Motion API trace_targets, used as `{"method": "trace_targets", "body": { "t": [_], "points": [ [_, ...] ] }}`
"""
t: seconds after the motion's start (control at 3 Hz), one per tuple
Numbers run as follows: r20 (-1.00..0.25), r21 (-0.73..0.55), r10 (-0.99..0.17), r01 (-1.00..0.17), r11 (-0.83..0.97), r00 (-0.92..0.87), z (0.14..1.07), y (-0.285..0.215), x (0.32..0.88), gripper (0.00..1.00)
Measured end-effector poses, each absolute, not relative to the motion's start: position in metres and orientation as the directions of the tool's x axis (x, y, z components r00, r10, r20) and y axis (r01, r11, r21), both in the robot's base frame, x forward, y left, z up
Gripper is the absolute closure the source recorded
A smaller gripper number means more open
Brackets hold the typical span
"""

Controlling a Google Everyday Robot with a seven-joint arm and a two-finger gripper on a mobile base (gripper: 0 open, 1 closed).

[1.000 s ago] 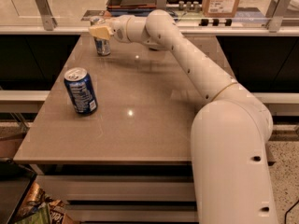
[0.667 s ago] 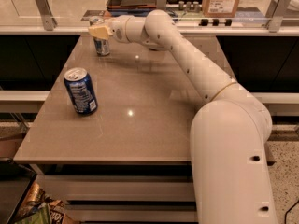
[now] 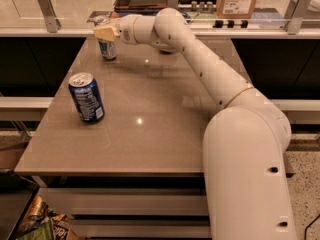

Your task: Pick redbull can

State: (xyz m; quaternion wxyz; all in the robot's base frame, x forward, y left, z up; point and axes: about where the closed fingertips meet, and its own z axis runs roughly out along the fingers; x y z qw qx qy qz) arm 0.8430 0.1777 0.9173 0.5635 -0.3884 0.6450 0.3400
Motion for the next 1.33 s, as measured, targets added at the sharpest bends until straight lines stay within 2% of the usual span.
{"method": "trace_targets", "body": {
  "t": [0.67,1.33],
  "points": [
    [-0.996,-0.013,-0.083,-0.908,0.418,-0.024,0.960,0.158,0.825,1.00],
    [-0.990,-0.133,-0.098,-0.912,0.389,0.102,1.023,0.144,0.821,1.00]
  ]
}}
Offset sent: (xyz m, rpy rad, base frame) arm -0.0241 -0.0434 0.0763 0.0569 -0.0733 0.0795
